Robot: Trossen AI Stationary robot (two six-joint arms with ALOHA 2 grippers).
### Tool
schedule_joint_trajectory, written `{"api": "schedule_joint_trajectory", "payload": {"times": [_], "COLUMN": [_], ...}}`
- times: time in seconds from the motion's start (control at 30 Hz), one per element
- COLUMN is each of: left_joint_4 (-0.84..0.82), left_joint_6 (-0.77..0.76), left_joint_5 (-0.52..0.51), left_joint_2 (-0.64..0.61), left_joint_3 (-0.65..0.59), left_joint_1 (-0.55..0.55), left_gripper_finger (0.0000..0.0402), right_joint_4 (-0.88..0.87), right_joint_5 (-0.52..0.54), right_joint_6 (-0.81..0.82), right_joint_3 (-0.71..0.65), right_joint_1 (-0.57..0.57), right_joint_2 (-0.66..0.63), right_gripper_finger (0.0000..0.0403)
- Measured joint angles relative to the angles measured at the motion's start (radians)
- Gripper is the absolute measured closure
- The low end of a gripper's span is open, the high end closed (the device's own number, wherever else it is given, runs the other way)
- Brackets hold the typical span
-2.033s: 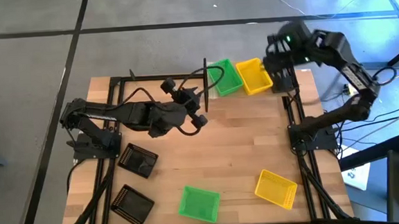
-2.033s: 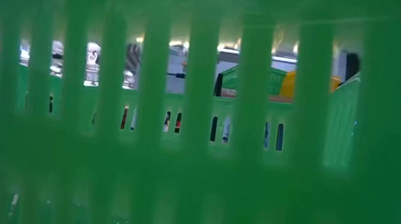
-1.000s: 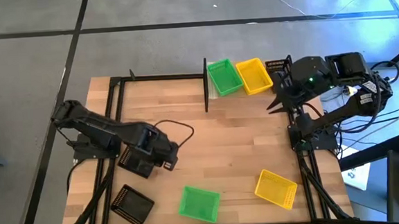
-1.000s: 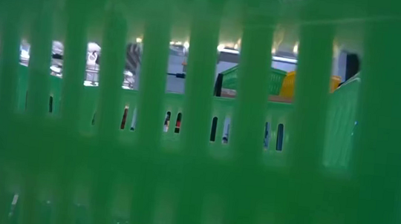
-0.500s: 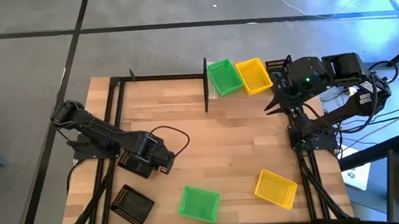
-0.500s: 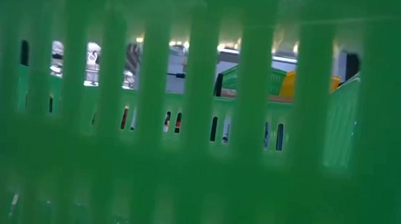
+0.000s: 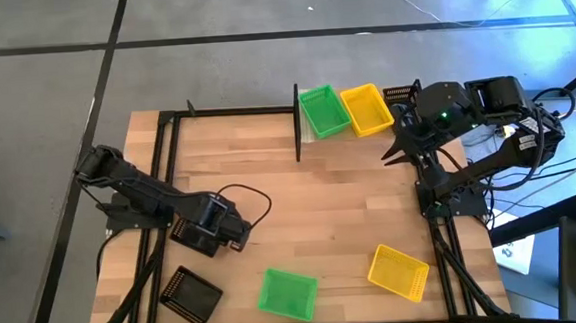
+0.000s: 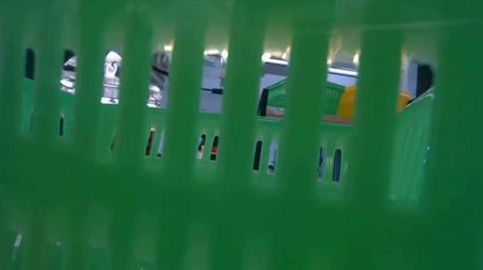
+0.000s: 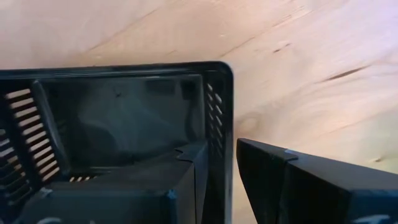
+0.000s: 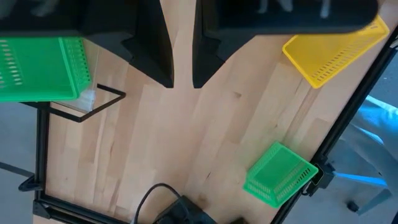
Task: Stack baskets on shelf by color
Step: Stack the top black bin on the black bin on the shelf
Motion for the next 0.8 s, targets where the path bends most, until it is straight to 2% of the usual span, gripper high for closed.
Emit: {"api": "schedule_joint_trajectory", "payload": {"times": [0.13,0.33,0.43,0.5,0.6,0.8], "left_joint_4": [0.028,0.154,0.194,0.207,0.240,0.244], "left_joint_6": [0.000,0.022,0.063,0.103,0.188,0.533], "left_joint_5": [-0.014,-0.039,-0.012,0.010,0.011,-0.003], "left_joint_2": [0.000,0.000,0.000,0.000,0.000,0.000], "left_joint_3": [-0.039,-0.126,-0.141,-0.141,-0.125,0.017], "left_joint_1": [0.000,0.000,0.013,0.030,0.060,0.150], "left_gripper_finger": [0.0324,0.0325,0.0347,0.0378,0.0394,0.0401], "right_joint_4": [0.000,0.000,0.000,0.000,0.003,0.012], "right_joint_5": [0.000,0.000,0.000,0.000,0.001,0.001], "right_joint_6": [0.000,0.000,0.000,0.000,-0.001,-0.001], "right_joint_3": [0.000,0.000,0.000,0.000,0.000,0.000], "right_joint_1": [0.000,0.000,0.000,0.000,0.000,0.000], "right_joint_2": [0.000,0.000,0.000,0.000,0.000,0.000], "right_gripper_finger": [0.0344,0.0344,0.0344,0.0344,0.0344,0.0344]}}
